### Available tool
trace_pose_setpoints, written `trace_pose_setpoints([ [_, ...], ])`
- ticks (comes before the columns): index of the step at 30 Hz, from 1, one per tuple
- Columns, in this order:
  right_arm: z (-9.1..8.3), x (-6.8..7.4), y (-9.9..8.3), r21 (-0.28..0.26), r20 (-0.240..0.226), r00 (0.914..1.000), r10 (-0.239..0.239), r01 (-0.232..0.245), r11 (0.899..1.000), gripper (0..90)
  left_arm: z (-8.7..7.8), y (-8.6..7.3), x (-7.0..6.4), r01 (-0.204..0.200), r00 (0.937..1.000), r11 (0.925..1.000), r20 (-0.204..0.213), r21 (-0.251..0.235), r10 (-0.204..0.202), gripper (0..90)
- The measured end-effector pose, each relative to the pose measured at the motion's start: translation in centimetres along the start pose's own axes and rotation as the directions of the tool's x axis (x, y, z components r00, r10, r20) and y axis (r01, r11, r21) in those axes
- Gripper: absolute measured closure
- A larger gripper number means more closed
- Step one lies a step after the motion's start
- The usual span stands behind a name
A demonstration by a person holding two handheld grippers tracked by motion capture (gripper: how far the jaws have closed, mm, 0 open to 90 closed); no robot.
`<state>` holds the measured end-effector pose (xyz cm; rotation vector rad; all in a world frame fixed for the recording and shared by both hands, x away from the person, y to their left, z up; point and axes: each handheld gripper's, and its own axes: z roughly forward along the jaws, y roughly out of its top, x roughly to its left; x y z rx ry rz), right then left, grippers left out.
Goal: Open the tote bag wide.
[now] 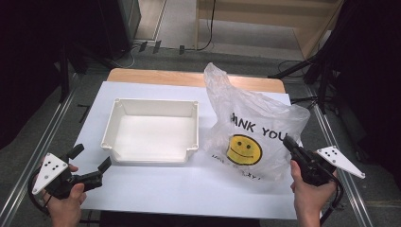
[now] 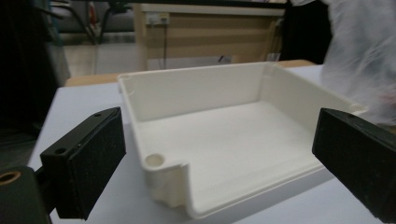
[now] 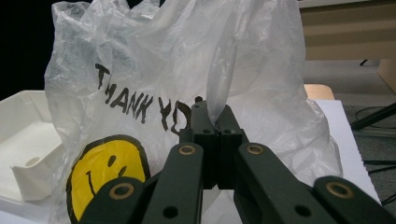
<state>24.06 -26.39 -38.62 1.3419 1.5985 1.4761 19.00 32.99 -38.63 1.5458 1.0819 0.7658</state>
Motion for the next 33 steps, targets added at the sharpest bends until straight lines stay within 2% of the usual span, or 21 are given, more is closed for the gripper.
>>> trace_pose_setpoints([
  [7, -0.1, 0.2, -0.1, -0.003, -0.008, 1.0000, -0.004, 0.004, 1.000, 90.0, 1.7, 0.8, -2.0, -0.015, 0.9983, 0.9997, 0.057, 0.020, 0.014, 3.1],
  [15, -0.2, 0.6, -0.2, -0.006, -0.016, 0.9997, -0.018, 0.018, 1.000, 90.0, 4.8, 2.2, -4.8, -0.040, 0.9914, 0.9988, 0.126, 0.027, 0.036, 3.1],
  [21, -0.4, 0.6, -0.3, -0.009, -0.018, 0.9995, -0.027, 0.027, 1.000, 90.0, 6.8, 3.1, -6.7, -0.057, 0.9861, 0.9981, 0.157, 0.021, 0.053, 3.1],
  [23, -0.4, 0.6, -0.3, -0.009, -0.019, 0.9995, -0.026, 0.026, 1.000, 90.0, 7.1, 3.2, -7.0, -0.057, 0.9853, 0.9981, 0.162, 0.023, 0.053, 3.1],
  [33, -0.2, 1.1, -0.7, -0.003, -0.034, 0.9985, -0.042, 0.042, 0.999, 90.0, 10.8, 4.0, -9.4, -0.063, 0.9751, 0.9969, 0.216, 0.047, 0.051, 3.1],
])
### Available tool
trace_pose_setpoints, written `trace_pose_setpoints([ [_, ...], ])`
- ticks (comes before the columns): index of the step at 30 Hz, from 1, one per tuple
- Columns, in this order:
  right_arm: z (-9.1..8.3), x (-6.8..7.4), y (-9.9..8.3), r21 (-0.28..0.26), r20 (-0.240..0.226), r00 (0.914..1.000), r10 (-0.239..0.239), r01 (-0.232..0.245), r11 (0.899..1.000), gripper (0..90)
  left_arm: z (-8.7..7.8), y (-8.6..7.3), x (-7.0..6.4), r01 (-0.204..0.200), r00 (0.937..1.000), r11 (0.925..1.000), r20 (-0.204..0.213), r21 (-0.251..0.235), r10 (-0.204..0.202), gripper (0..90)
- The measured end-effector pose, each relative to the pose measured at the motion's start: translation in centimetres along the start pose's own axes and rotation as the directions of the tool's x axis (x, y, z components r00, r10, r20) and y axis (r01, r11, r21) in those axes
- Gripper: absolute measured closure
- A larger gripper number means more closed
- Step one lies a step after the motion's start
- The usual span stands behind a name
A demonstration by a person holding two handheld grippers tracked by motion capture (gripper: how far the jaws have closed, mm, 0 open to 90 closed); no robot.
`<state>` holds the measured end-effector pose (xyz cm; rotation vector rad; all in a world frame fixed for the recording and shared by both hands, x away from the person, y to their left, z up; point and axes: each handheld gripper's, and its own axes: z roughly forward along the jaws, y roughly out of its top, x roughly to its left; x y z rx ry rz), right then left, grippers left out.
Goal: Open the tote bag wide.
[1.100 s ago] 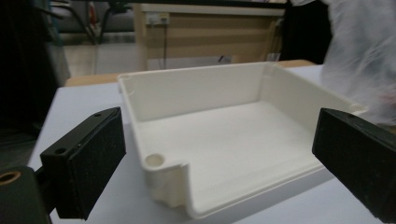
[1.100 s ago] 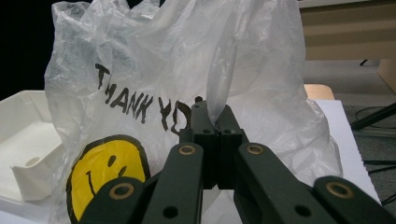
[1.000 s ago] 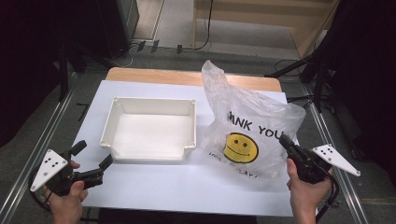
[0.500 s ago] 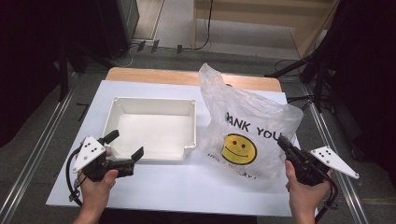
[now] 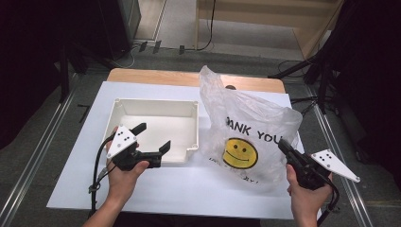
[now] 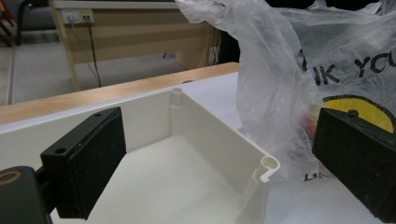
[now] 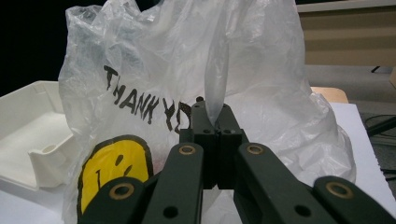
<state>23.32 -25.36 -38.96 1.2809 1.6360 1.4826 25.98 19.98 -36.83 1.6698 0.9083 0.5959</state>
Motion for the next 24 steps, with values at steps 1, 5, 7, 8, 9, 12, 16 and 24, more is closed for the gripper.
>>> trace_pose_setpoints([
  [1, 0.0, 0.1, 0.0, 0.000, -0.003, 1.0000, 0.001, -0.001, 1.000, 90.0, 0.3, 0.1, -0.2, -0.010, 0.9999, 0.9999, 0.003, 0.000, 0.010, 3.2],
  [5, 0.0, 0.2, -0.1, -0.001, -0.017, 0.9999, 0.000, 0.000, 1.000, 90.0, 1.4, 0.6, -0.8, -0.021, 0.9996, 0.9998, 0.018, 0.000, 0.021, 3.5],
  [7, -0.1, 0.3, -0.3, 0.000, -0.029, 0.9996, -0.003, 0.003, 1.000, 90.0, 2.5, 1.1, -1.3, -0.033, 0.9989, 0.9994, 0.031, -0.002, 0.033, 4.5],
  [8, 0.0, 0.3, -0.3, -0.001, -0.030, 0.9995, -0.004, 0.004, 1.000, 90.0, 2.9, 1.2, -1.5, -0.031, 0.9988, 0.9995, 0.038, -0.001, 0.031, 4.7],
  [9, -0.1, 0.3, -0.4, -0.001, -0.033, 0.9994, -0.005, 0.005, 1.000, 90.0, 3.3, 1.4, -1.7, -0.033, 0.9985, 0.9994, 0.044, 0.005, 0.033, 4.8],
  [12, -0.2, 0.4, -0.5, 0.002, -0.039, 0.9992, -0.012, 0.012, 1.000, 90.0, 4.5, 1.7, -2.2, -0.030, 0.9978, 0.9995, 0.060, 0.007, 0.030, 5.2],
  [16, -0.3, 0.5, -0.8, 0.007, -0.045, 0.9988, -0.021, 0.021, 1.000, 90.0, 6.0, 2.2, -3.2, -0.020, 0.9959, 0.9997, 0.088, 0.011, 0.019, 6.0],
  [24, -0.4, 0.6, -1.4, 0.029, -0.081, 0.9956, -0.048, 0.050, 0.998, 90.0, 8.8, 2.9, -5.0, 0.018, 0.9915, 0.9995, 0.129, 0.025, -0.021, 7.0],
])
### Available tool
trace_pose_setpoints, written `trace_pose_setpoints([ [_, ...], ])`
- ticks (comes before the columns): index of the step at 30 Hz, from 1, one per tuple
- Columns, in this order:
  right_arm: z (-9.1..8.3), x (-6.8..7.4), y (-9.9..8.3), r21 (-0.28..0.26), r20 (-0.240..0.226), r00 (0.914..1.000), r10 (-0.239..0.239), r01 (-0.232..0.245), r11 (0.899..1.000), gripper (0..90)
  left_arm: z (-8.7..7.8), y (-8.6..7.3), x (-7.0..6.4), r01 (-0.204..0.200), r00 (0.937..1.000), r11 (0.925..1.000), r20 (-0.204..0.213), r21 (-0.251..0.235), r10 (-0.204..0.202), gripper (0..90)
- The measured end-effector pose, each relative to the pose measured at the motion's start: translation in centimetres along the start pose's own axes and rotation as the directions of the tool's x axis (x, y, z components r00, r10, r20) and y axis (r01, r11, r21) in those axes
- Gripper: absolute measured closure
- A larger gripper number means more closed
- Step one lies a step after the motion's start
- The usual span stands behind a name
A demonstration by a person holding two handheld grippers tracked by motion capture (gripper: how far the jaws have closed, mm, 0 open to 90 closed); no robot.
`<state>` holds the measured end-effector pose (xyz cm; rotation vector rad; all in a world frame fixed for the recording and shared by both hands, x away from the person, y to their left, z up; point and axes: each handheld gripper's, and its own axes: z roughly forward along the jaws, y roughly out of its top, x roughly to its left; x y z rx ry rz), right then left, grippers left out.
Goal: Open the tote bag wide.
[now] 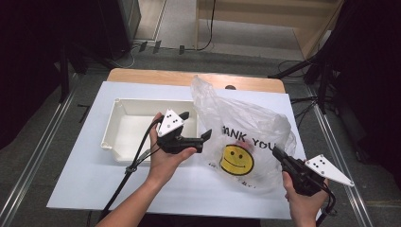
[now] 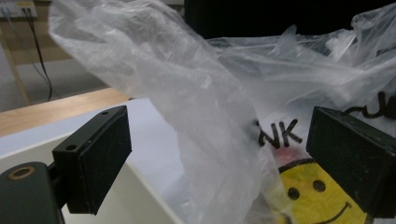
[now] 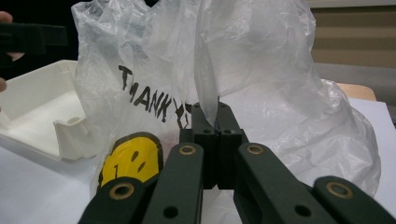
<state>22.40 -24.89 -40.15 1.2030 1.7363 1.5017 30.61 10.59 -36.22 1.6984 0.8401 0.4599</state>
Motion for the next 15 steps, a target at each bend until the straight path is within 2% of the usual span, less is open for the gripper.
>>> trace_pose_setpoints([
  [3, -0.1, 0.0, -0.2, 0.001, -0.010, 0.9999, -0.005, 0.005, 1.000, 90.0, 0.6, 0.2, -0.6, -0.001, 0.9999, 1.0000, -0.010, -0.002, 0.000, 8.3],
  [6, -0.2, 0.0, -0.2, 0.002, -0.017, 0.9998, -0.010, 0.010, 1.000, 90.0, 1.2, 0.4, -0.8, 0.003, 0.9998, 0.9999, -0.019, 0.011, -0.003, 22.6],
  [8, -0.2, -0.1, -0.2, 0.000, -0.019, 0.9997, -0.013, 0.013, 1.000, 90.0, 1.3, 0.5, -0.8, -0.004, 0.9994, 1.0000, -0.035, 0.008, 0.004, 46.3],
  [10, -0.3, -0.2, -0.2, 0.000, -0.018, 0.9998, -0.010, 0.010, 1.000, 90.0, 1.4, 0.5, -0.6, 0.004, 0.9999, 0.9999, -0.016, 0.015, -0.004, 66.0],
  [11, -0.3, -0.3, -0.2, 0.000, -0.022, 0.9997, -0.006, 0.006, 1.000, 90.0, 1.4, 0.4, -0.6, 0.002, 0.9999, 0.9999, -0.017, 0.016, -0.002, 72.6],
  [14, -0.4, -0.4, -0.2, -0.003, -0.025, 0.9996, -0.010, 0.010, 1.000, 90.0, 1.2, 0.3, -0.6, -0.005, 0.9998, 1.0000, 0.022, 0.007, 0.005, 90.0],
  [15, -0.5, -0.4, -0.1, -0.005, -0.023, 0.9997, -0.011, 0.010, 1.000, 90.0, 1.1, 0.2, -0.7, -0.012, 0.9995, 0.9999, 0.029, 0.002, 0.012, 90.0],
])
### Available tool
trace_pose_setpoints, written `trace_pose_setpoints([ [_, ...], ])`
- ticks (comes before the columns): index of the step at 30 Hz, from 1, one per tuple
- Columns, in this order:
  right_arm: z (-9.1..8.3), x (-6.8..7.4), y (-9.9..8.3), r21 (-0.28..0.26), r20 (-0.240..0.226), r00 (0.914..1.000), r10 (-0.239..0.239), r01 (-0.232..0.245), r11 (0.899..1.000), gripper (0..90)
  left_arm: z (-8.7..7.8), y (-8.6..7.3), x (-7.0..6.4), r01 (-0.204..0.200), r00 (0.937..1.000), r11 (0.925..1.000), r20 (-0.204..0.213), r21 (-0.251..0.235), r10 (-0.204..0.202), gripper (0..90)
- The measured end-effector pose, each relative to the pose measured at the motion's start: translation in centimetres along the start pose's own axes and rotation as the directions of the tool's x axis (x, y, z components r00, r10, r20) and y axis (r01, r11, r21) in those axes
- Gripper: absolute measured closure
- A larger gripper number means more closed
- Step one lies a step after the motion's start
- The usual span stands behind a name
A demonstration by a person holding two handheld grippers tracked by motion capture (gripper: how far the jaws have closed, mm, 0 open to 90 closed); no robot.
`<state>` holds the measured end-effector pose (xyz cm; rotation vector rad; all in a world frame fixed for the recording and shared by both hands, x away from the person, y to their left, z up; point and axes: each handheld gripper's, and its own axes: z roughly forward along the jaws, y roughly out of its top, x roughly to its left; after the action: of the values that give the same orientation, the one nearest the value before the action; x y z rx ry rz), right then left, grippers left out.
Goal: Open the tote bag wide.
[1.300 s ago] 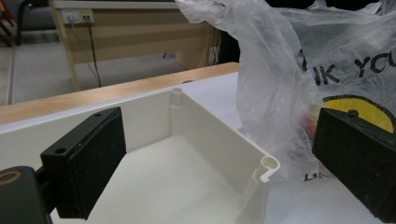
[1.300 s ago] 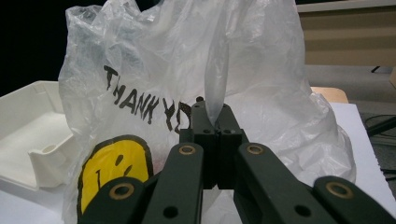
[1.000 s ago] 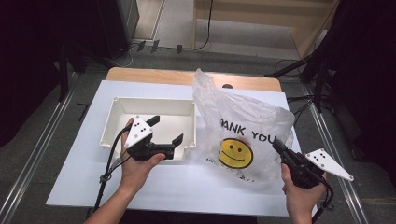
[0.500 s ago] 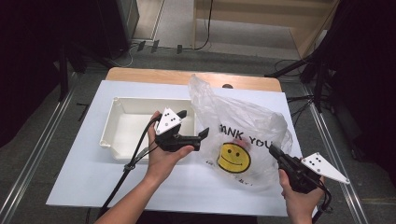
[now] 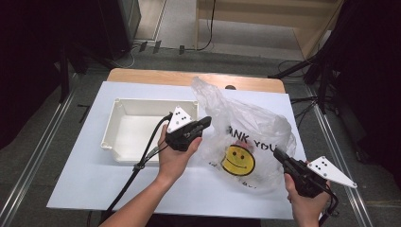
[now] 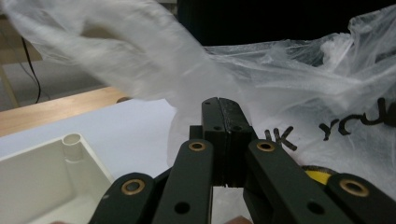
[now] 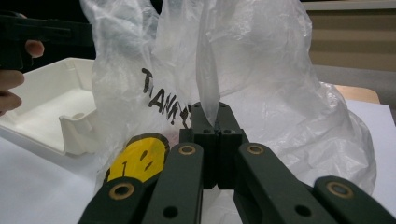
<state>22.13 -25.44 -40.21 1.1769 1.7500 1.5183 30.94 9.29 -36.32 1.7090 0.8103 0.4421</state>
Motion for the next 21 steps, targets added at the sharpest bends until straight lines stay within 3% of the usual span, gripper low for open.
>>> trace_pose_setpoints([
  [2, -0.1, -0.1, 0.1, -0.010, 0.003, 1.0000, 0.006, -0.006, 1.000, 89.8, -0.2, -0.3, -0.2, -0.013, 0.9996, 0.9999, 0.025, -0.011, 0.014, 90.0],
  [5, -0.2, -0.1, 0.5, -0.027, -0.002, 0.9999, 0.015, -0.016, 1.000, 63.7, -0.7, -1.0, -0.6, -0.033, 0.9983, 0.9990, 0.047, -0.031, 0.034, 90.0],
  [8, -0.3, 0.1, 1.2, -0.044, 0.025, 0.9992, 0.030, -0.029, 0.999, 42.2, -1.0, -1.6, -0.9, -0.047, 0.9972, 0.9987, 0.056, -0.017, 0.048, 90.0],
  [12, -0.5, 0.7, 2.9, -0.076, 0.049, 0.9978, 0.044, -0.040, 0.996, 26.3, -0.9, -2.2, -1.2, -0.055, 0.9962, 0.9985, 0.067, 0.002, 0.054, 90.0],
  [15, -0.3, 1.3, 4.1, -0.088, 0.065, 0.9970, 0.042, -0.036, 0.995, 17.2, -1.0, -2.5, -1.2, -0.048, 0.9979, 0.9988, 0.043, -0.013, 0.048, 90.0],
  [18, 0.4, 1.3, 4.4, -0.077, 0.084, 0.9949, 0.055, -0.049, 0.996, 20.2, -0.9, -2.3, -1.0, -0.028, 0.9996, 0.9992, 0.000, -0.030, 0.028, 57.6],
  [20, 0.8, 1.0, 4.1, -0.060, 0.079, 0.9941, 0.074, -0.069, 0.996, 37.2, -0.8, -2.2, -0.9, -0.021, 0.9997, 0.9995, -0.012, -0.025, 0.021, 38.7],
  [21, 1.1, 0.8, 3.9, -0.045, 0.070, 0.9944, 0.079, -0.076, 0.996, 44.2, -0.6, -1.9, -0.5, 0.006, 0.9996, 0.9997, -0.027, -0.025, -0.007, 32.7],
])
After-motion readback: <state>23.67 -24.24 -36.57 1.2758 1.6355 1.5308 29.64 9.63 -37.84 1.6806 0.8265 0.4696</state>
